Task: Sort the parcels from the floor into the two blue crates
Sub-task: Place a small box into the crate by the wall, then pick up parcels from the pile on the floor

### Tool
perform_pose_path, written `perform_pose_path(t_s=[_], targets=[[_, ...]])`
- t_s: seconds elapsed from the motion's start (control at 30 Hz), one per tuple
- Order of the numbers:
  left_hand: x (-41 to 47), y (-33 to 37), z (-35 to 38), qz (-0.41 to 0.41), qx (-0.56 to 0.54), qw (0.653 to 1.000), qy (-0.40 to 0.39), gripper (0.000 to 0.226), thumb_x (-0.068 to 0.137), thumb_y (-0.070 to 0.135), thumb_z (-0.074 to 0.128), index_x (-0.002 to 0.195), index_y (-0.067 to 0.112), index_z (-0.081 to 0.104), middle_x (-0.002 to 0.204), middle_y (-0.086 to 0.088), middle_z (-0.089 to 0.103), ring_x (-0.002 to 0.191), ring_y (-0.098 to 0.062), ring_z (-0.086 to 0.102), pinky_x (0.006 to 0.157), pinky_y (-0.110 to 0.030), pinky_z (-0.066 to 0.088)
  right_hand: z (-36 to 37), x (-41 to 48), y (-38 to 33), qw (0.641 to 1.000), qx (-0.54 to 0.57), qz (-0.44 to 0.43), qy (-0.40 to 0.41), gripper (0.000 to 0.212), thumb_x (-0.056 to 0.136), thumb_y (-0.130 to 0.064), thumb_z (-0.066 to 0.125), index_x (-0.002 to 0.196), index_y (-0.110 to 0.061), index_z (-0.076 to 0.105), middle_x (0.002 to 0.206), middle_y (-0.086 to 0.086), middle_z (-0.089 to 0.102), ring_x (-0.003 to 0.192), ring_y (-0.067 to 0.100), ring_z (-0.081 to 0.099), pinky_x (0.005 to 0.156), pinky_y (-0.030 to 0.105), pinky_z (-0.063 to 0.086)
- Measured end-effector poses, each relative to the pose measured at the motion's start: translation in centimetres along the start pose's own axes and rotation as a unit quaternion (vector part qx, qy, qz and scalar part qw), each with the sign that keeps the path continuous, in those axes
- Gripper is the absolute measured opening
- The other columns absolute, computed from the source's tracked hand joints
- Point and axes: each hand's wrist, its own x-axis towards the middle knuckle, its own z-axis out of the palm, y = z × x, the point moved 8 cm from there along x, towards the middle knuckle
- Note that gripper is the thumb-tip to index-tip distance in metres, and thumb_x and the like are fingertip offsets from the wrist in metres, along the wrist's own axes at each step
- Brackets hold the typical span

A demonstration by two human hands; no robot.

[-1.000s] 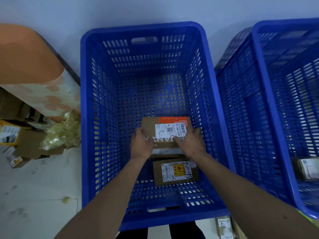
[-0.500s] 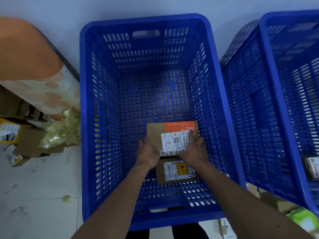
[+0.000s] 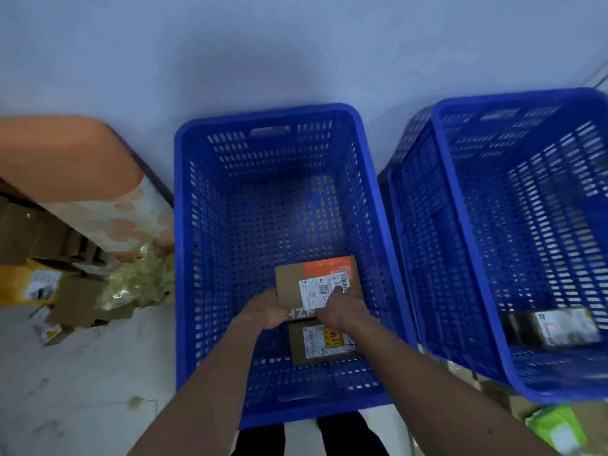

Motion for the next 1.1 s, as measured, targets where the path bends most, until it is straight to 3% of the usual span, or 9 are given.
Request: perform_pose_path(t_s=[0.03, 0.1, 0.2, 0.27, 0.4, 0.53, 0.67, 0.87, 1.1], targets=[[-1.4, 0.5, -0.8, 0.005, -0.006, 1.000, 0.005, 0.044, 0.102, 0.025, 0.049, 0.144, 0.016, 0.040, 0.124, -0.004, 0.056, 0.096, -0.016, 0.052, 0.080, -0.026, 0.039, -0.8, -1.0, 0.1, 1.000, 0.000, -0.010, -0.006, 0.085, 0.092, -0.055, 0.052, 0.152, -0.004, 0.019, 0.157, 0.021, 0.017, 0.138, 0.037, 0.033, 0.110, 0.043, 0.038], [-5.0, 1.6, -2.1, 0.020, -0.026, 0.999, 0.028, 0.058, 0.099, 0.033, 0.054, 0.151, 0.016, 0.033, 0.147, -0.007, 0.047, 0.122, -0.023, 0.051, 0.092, -0.029, 0.044, -2.4, -3.9, 0.6, 0.999, 0.001, -0.038, -0.014, 0.079, 0.090, -0.055, 0.052, 0.149, -0.007, 0.029, 0.154, 0.017, 0.029, 0.134, 0.035, 0.040, 0.107, 0.043, 0.041], [-10.4, 3.6, -3.2, 0.049, 0.000, 0.996, 0.069, 0.056, 0.098, 0.037, 0.056, 0.147, 0.016, 0.039, 0.147, -0.007, 0.049, 0.128, -0.027, 0.051, 0.098, -0.034, 0.046, -4.4, -9.1, 2.0, 0.997, 0.016, -0.071, -0.022, 0.064, 0.088, -0.051, 0.050, 0.140, -0.014, 0.044, 0.140, 0.011, 0.052, 0.116, 0.030, 0.056, 0.089, 0.034, 0.048], [-14.1, 5.7, -4.6, 0.070, 0.024, 0.993, 0.089, 0.060, 0.100, 0.035, 0.054, 0.152, 0.013, 0.033, 0.148, -0.008, 0.048, 0.131, -0.028, 0.050, 0.101, -0.033, 0.045, -6.3, -12.2, 2.9, 0.996, 0.027, -0.081, -0.001, 0.062, 0.089, -0.049, 0.049, 0.141, -0.016, 0.043, 0.135, 0.010, 0.056, 0.114, 0.031, 0.058, 0.084, 0.033, 0.045], [-20.4, 9.9, -5.3, 0.117, 0.061, 0.985, 0.111, 0.051, 0.101, 0.031, 0.050, 0.147, 0.013, 0.041, 0.143, -0.009, 0.052, 0.126, -0.028, 0.053, 0.097, -0.032, 0.044, -9.0, -18.7, 5.1, 0.996, 0.028, -0.075, 0.041, 0.052, 0.092, -0.047, 0.047, 0.129, -0.012, 0.054, 0.130, 0.014, 0.060, 0.116, 0.033, 0.057, 0.088, 0.034, 0.044], [-24.2, 13.8, -4.3, 0.183, 0.130, 0.965, 0.133, 0.044, 0.097, 0.035, 0.049, 0.137, 0.016, 0.050, 0.138, -0.009, 0.059, 0.122, -0.029, 0.056, 0.099, -0.036, 0.045, -9.6, -24.0, 9.5, 0.993, 0.069, -0.036, 0.088, 0.037, 0.089, -0.047, 0.050, 0.102, -0.015, 0.061, 0.118, 0.014, 0.066, 0.107, 0.031, 0.061, 0.074, 0.031, 0.040], [-28.6, 17.1, -1.6, 0.283, 0.191, 0.929, 0.146, 0.030, 0.094, 0.026, 0.047, 0.116, 0.013, 0.061, 0.117, -0.009, 0.066, 0.109, -0.029, 0.061, 0.092, -0.040, 0.047, -7.4, -29.3, 14.5, 0.986, 0.091, 0.009, 0.137, 0.035, 0.091, -0.040, 0.050, 0.108, -0.012, 0.065, 0.118, 0.012, 0.066, 0.109, 0.031, 0.060, 0.081, 0.033, 0.044], [-30.5, 17.3, 6.2, 0.310, 0.210, 0.925, 0.071, 0.022, 0.093, 0.031, 0.049, 0.109, 0.018, 0.056, 0.097, -0.004, 0.067, 0.093, -0.030, 0.064, 0.079, -0.040, 0.050, 0.6, -36.4, 22.7, 0.973, 0.123, 0.098, 0.171, 0.042, 0.094, -0.043, 0.046, 0.115, -0.011, 0.065, 0.124, 0.013, 0.063, 0.110, 0.030, 0.059, 0.085, 0.032, 0.046], [-32.6, 18.4, 16.1, 0.337, 0.313, 0.888, 0.009, 0.043, 0.090, 0.039, 0.044, 0.128, 0.022, 0.053, 0.121, -0.008, 0.063, 0.106, -0.028, 0.059, 0.083, -0.036, 0.046, 9.0, -40.9, 30.5, 0.951, 0.183, 0.173, 0.177, 0.046, 0.091, -0.045, 0.049, 0.115, -0.009, 0.062, 0.126, 0.017, 0.060, 0.112, 0.032, 0.058, 0.089, 0.035, 0.047]])
